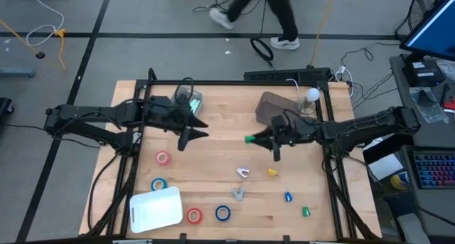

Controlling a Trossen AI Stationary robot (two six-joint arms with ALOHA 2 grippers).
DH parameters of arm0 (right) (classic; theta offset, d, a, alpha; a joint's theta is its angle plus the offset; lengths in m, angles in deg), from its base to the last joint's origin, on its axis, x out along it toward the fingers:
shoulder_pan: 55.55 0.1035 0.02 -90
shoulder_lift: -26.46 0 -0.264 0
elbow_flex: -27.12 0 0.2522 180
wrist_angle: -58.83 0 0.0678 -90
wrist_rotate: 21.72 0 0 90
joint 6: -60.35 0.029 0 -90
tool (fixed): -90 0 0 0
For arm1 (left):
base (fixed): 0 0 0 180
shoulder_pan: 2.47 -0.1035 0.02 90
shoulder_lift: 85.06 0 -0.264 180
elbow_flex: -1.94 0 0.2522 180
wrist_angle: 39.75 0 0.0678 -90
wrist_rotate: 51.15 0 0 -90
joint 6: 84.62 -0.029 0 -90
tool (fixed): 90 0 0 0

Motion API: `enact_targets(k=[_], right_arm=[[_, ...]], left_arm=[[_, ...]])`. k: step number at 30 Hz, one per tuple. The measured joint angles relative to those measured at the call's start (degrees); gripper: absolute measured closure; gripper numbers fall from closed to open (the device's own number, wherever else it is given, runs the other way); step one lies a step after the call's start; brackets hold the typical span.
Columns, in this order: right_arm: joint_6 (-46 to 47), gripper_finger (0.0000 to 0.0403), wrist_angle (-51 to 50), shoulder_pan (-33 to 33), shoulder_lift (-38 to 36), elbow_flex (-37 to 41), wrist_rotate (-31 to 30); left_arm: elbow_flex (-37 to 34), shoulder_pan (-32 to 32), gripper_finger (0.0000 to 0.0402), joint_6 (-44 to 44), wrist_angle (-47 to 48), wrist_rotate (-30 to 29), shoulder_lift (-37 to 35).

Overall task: Pick and place Stapler, Stapler remover, tape
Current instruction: Put the green stapler into the gray bin

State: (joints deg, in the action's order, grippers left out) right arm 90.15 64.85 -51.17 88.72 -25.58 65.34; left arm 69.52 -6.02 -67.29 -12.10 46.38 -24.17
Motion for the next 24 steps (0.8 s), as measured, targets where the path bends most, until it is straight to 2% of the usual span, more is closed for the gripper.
enact_targets(k=[4,8,15,19,24], right_arm=[[-3.69,0.0336,4.46,-1.40,0.02,0.00,-3.23],[-6.14,0.0337,7.68,-2.47,0.02,0.00,-3.51],[-8.19,0.0336,9.12,-3.23,0.06,0.00,-3.32],[-9.43,0.0336,9.12,-3.47,0.07,0.00,-3.29],[-9.53,0.0335,9.42,-4.16,0.07,0.00,-3.39]], left_arm=[[0.08,1.51,0.0215,-6.92,-7.98,-0.02,4.76],[-0.05,2.28,0.0215,-11.47,-16.62,-0.04,11.51],[-0.09,1.13,0.0215,-11.16,-31.73,0.00,20.95],[-0.07,0.86,0.0215,-9.68,-39.51,1.16,23.91],[-0.07,0.94,0.0215,-8.01,-42.23,3.06,25.98]])
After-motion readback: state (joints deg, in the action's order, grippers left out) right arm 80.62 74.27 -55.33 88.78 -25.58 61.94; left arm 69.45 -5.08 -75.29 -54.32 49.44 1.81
